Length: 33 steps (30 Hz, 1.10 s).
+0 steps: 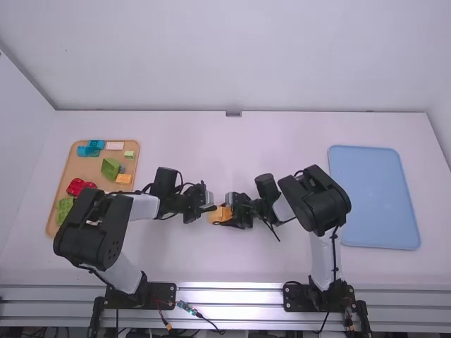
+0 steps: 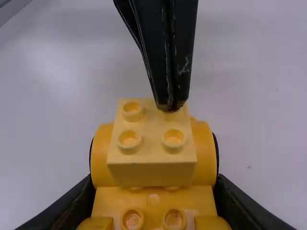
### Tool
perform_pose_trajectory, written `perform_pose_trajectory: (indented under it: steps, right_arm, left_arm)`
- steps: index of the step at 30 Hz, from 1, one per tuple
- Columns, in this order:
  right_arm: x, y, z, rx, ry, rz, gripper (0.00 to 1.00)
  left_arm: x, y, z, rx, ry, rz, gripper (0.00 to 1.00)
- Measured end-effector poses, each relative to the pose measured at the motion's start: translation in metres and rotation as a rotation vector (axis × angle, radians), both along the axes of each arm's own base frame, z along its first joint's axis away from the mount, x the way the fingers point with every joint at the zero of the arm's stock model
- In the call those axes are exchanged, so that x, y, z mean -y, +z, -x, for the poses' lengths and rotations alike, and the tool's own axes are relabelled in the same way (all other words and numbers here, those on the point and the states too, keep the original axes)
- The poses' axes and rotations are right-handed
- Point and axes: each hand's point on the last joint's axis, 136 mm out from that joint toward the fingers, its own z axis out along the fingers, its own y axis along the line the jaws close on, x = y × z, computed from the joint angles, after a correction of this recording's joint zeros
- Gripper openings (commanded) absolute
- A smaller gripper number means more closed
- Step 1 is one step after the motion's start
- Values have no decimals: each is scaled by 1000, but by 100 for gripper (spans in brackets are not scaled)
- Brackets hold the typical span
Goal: Assemble lego blocks to make yellow taxi
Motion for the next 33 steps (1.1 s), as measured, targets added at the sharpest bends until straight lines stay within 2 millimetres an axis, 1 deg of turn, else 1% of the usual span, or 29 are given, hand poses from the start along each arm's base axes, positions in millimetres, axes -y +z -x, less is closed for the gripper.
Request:
perform_pose_trajectory:
  steps: [6, 10, 20, 33]
  right_arm:
    - [0, 0, 0, -1, -1, 0, 50]
    - [0, 0, 0, 0, 0, 0, 50]
    - [0, 0, 0, -1, 2, -2, 50]
    - [0, 0, 1, 5, 5, -2, 50]
  left_arm:
    - [0, 0, 0, 1, -2, 0, 2]
    - [1, -1, 4, -18, -7, 2, 2]
    - [11, -1, 6, 37, -47, -9, 2]
    - [10, -5, 11, 9, -28, -14, 2]
